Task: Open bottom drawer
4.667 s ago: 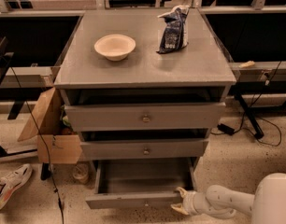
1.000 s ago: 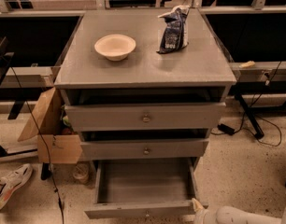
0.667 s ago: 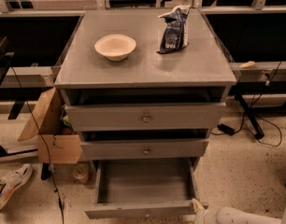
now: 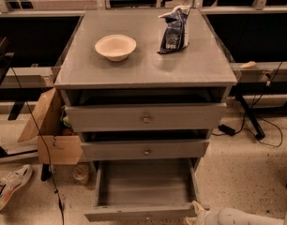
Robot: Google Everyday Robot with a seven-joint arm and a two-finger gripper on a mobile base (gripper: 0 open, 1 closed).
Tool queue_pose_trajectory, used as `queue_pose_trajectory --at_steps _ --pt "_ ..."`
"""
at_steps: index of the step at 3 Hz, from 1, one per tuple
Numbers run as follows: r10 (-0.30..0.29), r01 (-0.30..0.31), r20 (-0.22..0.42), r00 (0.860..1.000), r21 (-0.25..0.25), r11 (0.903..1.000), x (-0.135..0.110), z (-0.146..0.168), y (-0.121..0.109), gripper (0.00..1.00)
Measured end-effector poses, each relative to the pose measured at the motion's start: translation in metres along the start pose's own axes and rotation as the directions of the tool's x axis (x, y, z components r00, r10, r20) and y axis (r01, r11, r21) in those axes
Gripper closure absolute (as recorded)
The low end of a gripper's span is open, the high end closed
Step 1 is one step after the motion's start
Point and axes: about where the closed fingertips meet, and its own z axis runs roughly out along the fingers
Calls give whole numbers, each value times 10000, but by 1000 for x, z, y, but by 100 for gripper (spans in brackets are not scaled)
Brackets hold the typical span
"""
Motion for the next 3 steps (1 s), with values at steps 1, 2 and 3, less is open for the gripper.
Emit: queue_pose_trajectory --at_steps 1,2,3 --pt "-33 33 3 10000 6 10000 -2 -1 -2 100" --pt "-33 33 3 10000 6 10000 -5 -2 -5 100" --pt "-148 148 -8 9999 25 9999 -7 -2 -7 100"
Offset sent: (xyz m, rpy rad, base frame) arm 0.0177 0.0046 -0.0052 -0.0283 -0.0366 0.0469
